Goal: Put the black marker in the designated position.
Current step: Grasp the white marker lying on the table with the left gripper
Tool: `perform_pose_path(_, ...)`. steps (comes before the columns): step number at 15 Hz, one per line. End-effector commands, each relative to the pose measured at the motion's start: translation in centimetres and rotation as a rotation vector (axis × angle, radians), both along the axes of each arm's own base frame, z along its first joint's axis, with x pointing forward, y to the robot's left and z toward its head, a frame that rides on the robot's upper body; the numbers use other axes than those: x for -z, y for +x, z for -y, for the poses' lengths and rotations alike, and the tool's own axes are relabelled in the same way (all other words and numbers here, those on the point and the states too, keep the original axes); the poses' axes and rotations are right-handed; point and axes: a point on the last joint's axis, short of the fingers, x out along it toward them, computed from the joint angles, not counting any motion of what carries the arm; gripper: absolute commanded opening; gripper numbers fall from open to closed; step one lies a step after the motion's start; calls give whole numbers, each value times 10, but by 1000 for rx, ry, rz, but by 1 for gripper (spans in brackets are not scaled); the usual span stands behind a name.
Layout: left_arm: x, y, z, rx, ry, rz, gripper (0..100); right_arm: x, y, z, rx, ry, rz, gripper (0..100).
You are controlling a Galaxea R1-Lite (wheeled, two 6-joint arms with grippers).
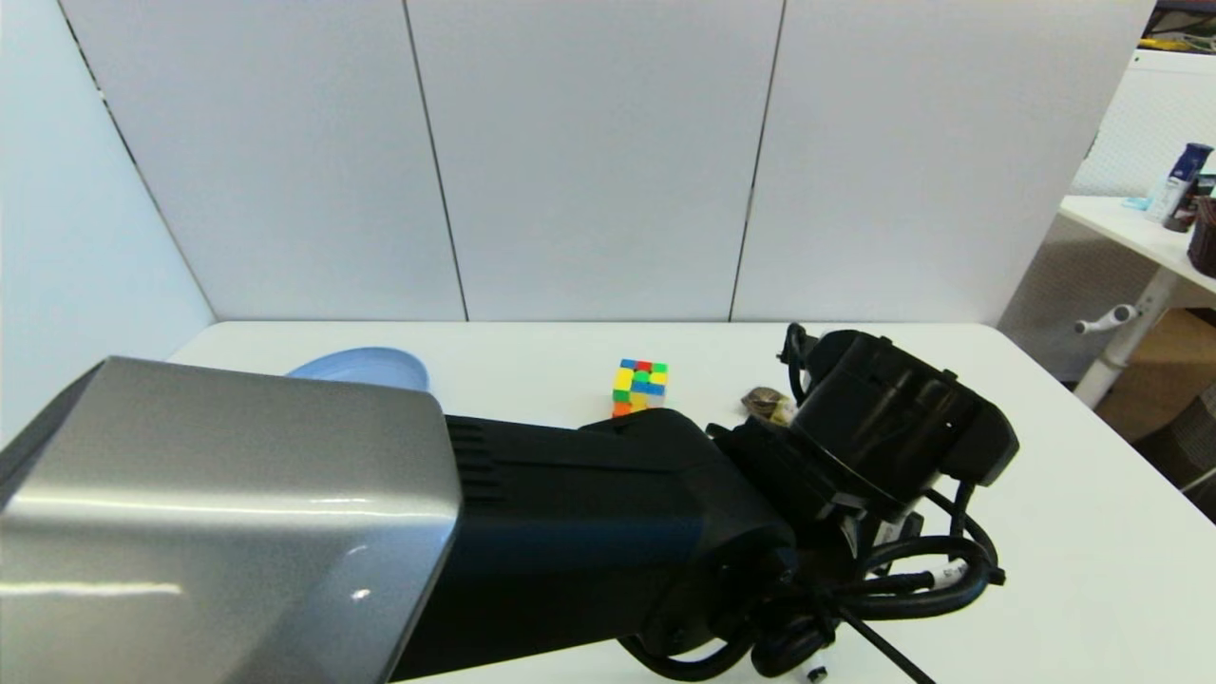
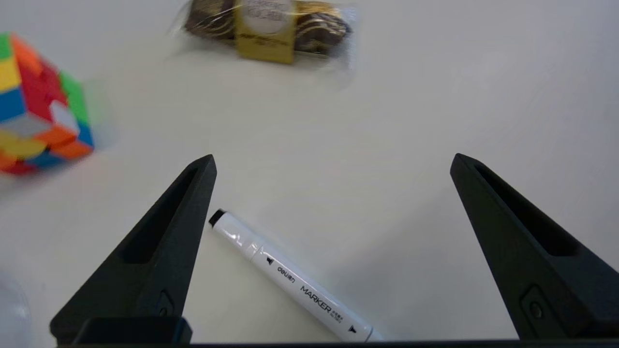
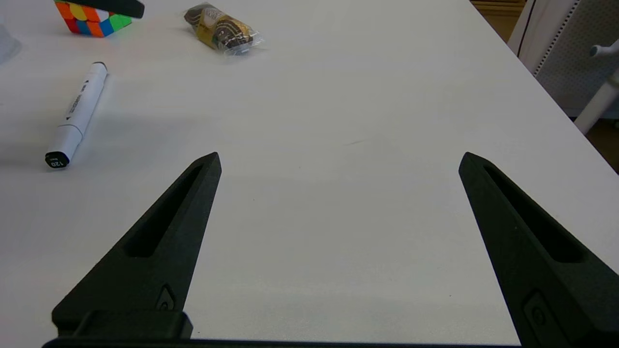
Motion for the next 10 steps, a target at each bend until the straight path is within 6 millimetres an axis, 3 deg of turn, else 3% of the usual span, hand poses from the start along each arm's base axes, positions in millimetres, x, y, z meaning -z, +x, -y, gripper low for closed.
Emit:
perform_pose_path(1,6,-8,1,-221,-102,-62,100,0,0,0,0,-1,-2,100)
perform_pose_path(6,19,-13,-7,-315,-27,-136,100,0,0,0,-2,-1,-2,100)
perform_pose_path(10,32,-20,0,-335,-4,-179,100,0,0,0,0,-1,-2,100)
